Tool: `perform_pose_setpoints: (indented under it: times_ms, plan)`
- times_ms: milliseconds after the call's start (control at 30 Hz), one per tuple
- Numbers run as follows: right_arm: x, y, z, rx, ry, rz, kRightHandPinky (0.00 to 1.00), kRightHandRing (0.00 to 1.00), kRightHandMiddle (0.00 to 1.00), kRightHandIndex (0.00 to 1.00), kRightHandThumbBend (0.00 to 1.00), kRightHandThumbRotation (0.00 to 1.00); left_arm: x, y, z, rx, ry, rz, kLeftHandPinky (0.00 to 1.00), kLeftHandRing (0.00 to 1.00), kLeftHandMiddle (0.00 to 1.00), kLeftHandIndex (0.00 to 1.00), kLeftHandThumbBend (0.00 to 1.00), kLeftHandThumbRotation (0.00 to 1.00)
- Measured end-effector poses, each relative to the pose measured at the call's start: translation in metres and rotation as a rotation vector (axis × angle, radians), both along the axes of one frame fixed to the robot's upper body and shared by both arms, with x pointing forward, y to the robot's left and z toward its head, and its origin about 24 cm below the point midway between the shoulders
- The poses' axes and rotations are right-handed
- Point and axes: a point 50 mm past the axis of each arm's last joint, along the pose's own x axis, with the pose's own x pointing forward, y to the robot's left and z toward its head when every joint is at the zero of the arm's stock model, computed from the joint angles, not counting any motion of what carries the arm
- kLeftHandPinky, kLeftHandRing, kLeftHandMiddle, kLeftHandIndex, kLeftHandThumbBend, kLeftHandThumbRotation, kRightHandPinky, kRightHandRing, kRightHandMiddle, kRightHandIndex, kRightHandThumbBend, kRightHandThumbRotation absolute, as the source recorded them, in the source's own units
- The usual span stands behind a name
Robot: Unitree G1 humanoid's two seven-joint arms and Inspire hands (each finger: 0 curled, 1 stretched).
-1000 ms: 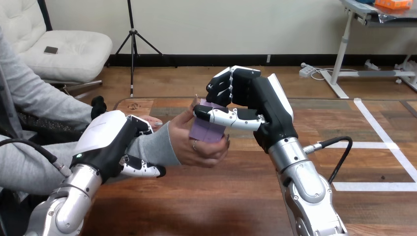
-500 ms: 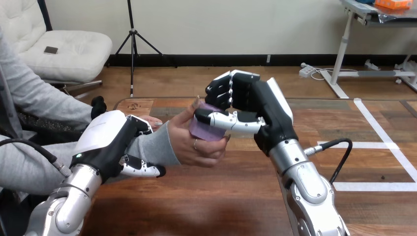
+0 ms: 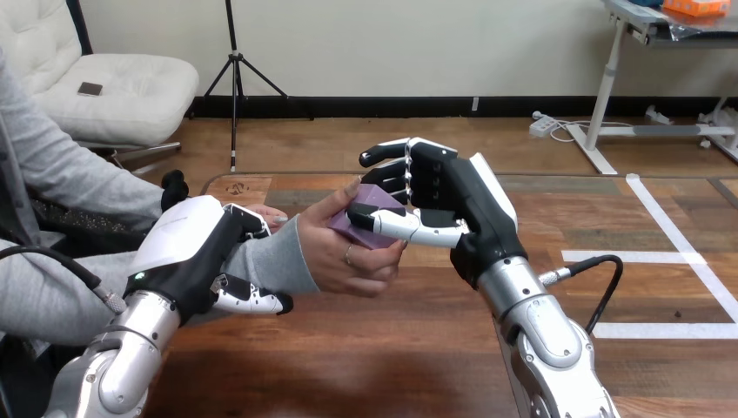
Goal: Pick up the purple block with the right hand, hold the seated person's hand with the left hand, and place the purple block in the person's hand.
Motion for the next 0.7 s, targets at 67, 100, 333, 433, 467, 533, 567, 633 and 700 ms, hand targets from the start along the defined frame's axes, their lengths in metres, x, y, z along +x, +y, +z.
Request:
perform_pose_setpoints:
  times_ms: [67, 100, 333, 433, 467, 533, 567, 633, 700]
  plan:
    - [-0.0003, -0.0021, -0.0010, -0.011, 0.006, -0.003, 0.56, 0.64, 0.65, 0.66, 0.80, 0.37, 0.0000, -0.0001, 0.0002, 0.000, -0.004, 0.002, 0.17, 0.24, 0.33, 0.36, 0.74, 0.00]
    - [-0.0006, -0.0026, -0.0014, -0.015, 0.008, -0.002, 0.56, 0.64, 0.66, 0.66, 0.80, 0.39, 0.0001, -0.0002, 0.0002, 0.000, -0.006, 0.003, 0.17, 0.25, 0.34, 0.36, 0.74, 0.00]
    - [-0.0021, -0.0043, -0.0055, -0.026, 0.032, 0.002, 0.56, 0.67, 0.70, 0.70, 0.81, 0.54, 0.0001, -0.0006, 0.0005, -0.001, -0.014, 0.006, 0.19, 0.27, 0.35, 0.38, 0.74, 0.00]
    - [-0.0025, -0.0057, -0.0069, -0.031, 0.042, 0.005, 0.55, 0.67, 0.71, 0.72, 0.82, 0.63, 0.0002, -0.0008, 0.0008, -0.001, -0.016, 0.006, 0.20, 0.28, 0.37, 0.39, 0.74, 0.00]
    - [-0.0026, -0.0061, -0.0073, -0.031, 0.044, 0.007, 0.54, 0.67, 0.71, 0.72, 0.82, 0.64, 0.0002, -0.0008, 0.0009, -0.001, -0.016, 0.006, 0.20, 0.29, 0.37, 0.39, 0.73, 0.00]
    - [-0.0029, -0.0070, -0.0079, -0.031, 0.046, 0.009, 0.54, 0.68, 0.72, 0.73, 0.83, 0.68, 0.0002, -0.0008, 0.0011, -0.002, -0.017, 0.007, 0.21, 0.30, 0.38, 0.40, 0.73, 0.00]
    - [-0.0031, -0.0073, -0.0081, -0.027, 0.048, 0.012, 0.54, 0.68, 0.72, 0.73, 0.83, 0.69, 0.0002, -0.0009, 0.0012, -0.002, -0.017, 0.007, 0.22, 0.30, 0.38, 0.40, 0.73, 0.00]
    - [-0.0033, -0.0079, -0.0084, -0.018, 0.052, 0.015, 0.54, 0.69, 0.73, 0.74, 0.84, 0.73, 0.0001, -0.0009, 0.0014, -0.003, -0.017, 0.007, 0.23, 0.31, 0.39, 0.41, 0.73, 0.00]
    - [-0.0036, -0.0086, -0.0087, -0.006, 0.055, 0.018, 0.55, 0.69, 0.74, 0.75, 0.84, 0.76, 0.0001, -0.0010, 0.0017, -0.006, -0.018, 0.006, 0.24, 0.33, 0.40, 0.41, 0.73, 0.00]
